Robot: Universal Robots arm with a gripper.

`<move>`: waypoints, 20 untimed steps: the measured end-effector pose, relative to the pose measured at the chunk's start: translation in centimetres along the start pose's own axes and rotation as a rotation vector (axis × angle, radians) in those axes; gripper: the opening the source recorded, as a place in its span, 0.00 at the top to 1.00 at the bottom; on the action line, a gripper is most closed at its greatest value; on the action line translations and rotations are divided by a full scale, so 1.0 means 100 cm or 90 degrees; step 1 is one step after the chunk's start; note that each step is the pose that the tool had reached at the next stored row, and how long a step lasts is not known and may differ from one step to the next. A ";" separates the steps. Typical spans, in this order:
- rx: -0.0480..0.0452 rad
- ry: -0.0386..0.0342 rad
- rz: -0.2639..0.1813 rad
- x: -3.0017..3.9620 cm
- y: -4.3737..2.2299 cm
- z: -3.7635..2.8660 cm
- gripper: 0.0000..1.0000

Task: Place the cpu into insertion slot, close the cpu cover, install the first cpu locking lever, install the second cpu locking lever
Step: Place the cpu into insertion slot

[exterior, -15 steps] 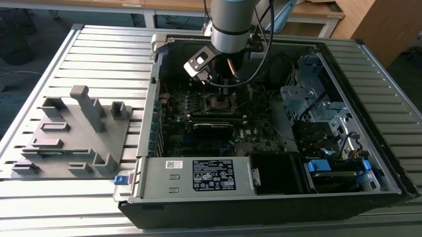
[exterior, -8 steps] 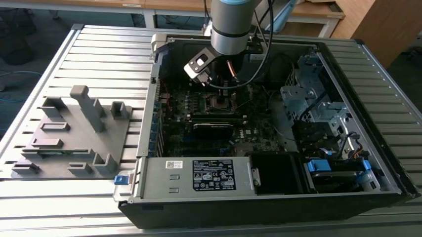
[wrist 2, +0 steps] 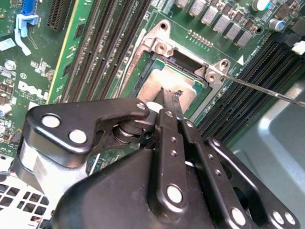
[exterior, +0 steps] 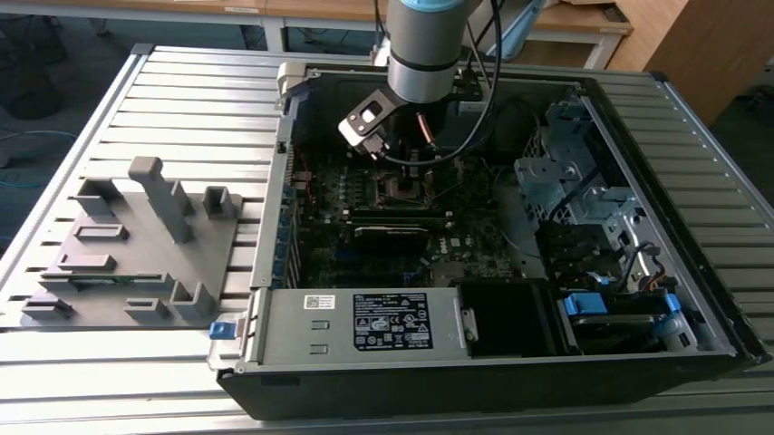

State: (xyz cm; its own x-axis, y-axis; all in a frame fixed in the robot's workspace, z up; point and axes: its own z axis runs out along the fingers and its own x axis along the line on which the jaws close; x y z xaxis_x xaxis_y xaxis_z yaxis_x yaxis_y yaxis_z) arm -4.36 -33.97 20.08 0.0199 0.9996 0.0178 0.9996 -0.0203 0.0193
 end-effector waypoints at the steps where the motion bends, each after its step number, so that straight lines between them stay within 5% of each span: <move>1: 0.0001 -0.0001 0.000 0.0000 0.0000 0.0000 0.90; 20: 0.0004 -0.0007 0.000 -0.0004 -0.0003 0.0042 0.90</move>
State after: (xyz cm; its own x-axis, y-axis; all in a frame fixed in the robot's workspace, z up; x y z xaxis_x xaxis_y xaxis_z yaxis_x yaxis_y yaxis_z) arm -4.38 -34.00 19.67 0.0200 0.9997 0.0167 0.9996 -0.0203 0.0188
